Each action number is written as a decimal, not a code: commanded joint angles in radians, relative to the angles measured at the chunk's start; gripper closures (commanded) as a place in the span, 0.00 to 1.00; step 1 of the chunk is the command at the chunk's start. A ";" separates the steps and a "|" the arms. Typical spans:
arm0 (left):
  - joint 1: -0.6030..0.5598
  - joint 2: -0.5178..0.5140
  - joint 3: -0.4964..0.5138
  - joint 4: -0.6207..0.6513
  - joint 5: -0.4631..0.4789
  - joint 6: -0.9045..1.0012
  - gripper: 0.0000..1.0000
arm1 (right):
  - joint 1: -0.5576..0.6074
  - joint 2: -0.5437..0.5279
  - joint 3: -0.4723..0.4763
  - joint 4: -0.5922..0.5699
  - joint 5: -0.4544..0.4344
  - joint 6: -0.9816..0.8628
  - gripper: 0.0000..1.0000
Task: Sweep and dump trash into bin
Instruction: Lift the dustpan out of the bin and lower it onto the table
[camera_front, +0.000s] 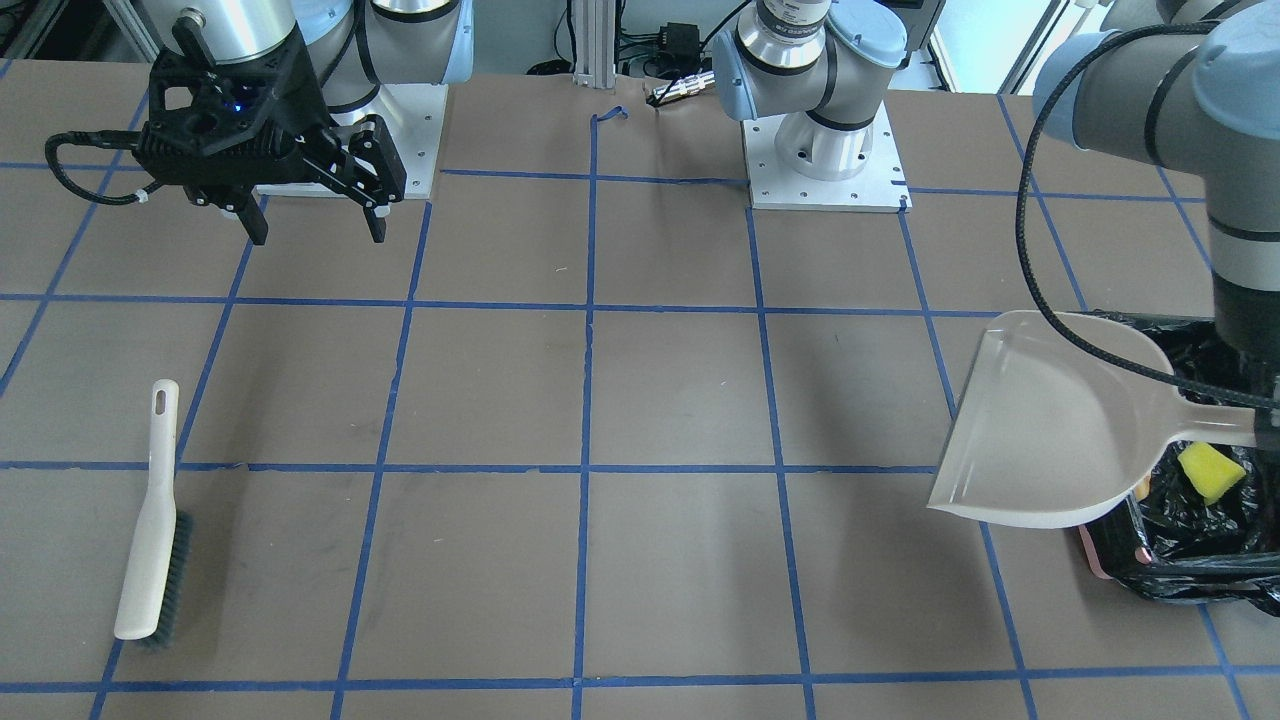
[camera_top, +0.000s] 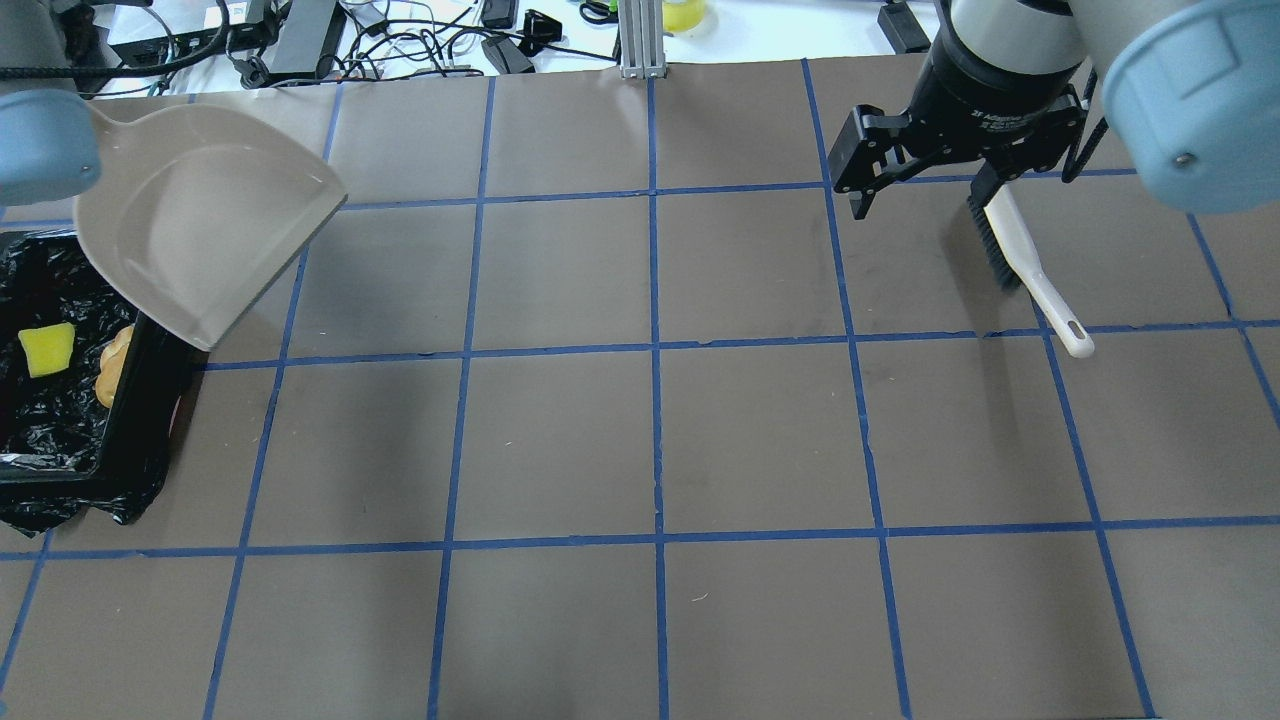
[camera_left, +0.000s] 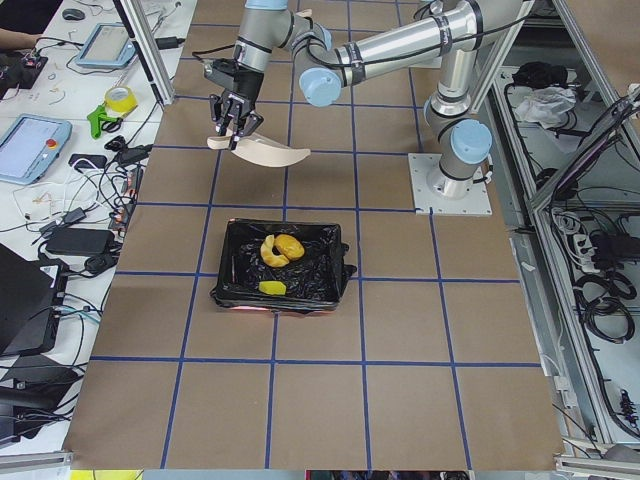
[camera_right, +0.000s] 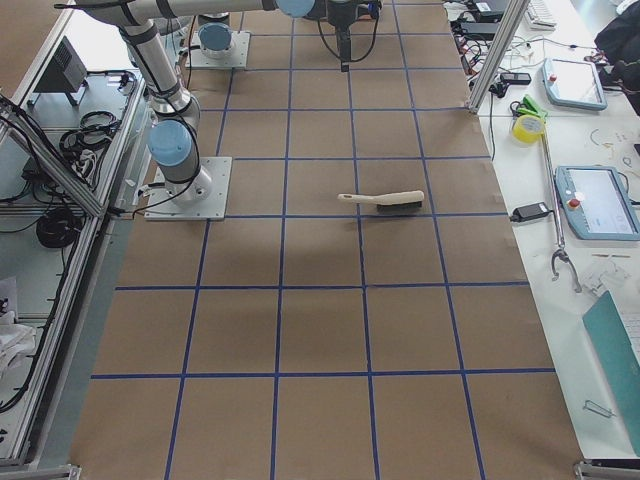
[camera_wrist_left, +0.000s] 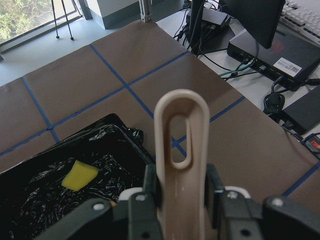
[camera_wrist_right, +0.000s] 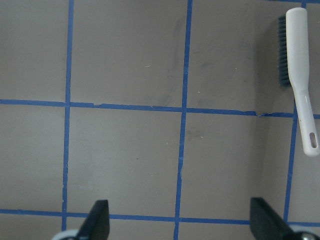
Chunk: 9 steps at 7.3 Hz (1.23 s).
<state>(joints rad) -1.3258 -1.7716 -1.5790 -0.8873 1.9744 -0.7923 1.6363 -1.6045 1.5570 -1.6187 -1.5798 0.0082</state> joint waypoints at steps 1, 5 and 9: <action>-0.010 -0.035 -0.003 -0.149 -0.138 -0.314 1.00 | -0.001 0.000 0.000 0.000 0.000 -0.001 0.00; -0.038 -0.172 -0.004 -0.171 -0.241 -0.574 1.00 | -0.001 0.000 0.009 -0.001 0.000 -0.001 0.00; -0.055 -0.310 0.010 -0.075 -0.299 -0.616 1.00 | -0.001 0.000 0.009 0.000 0.000 -0.001 0.00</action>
<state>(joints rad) -1.3792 -2.0339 -1.5772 -1.0146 1.7038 -1.3914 1.6352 -1.6045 1.5662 -1.6184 -1.5801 0.0077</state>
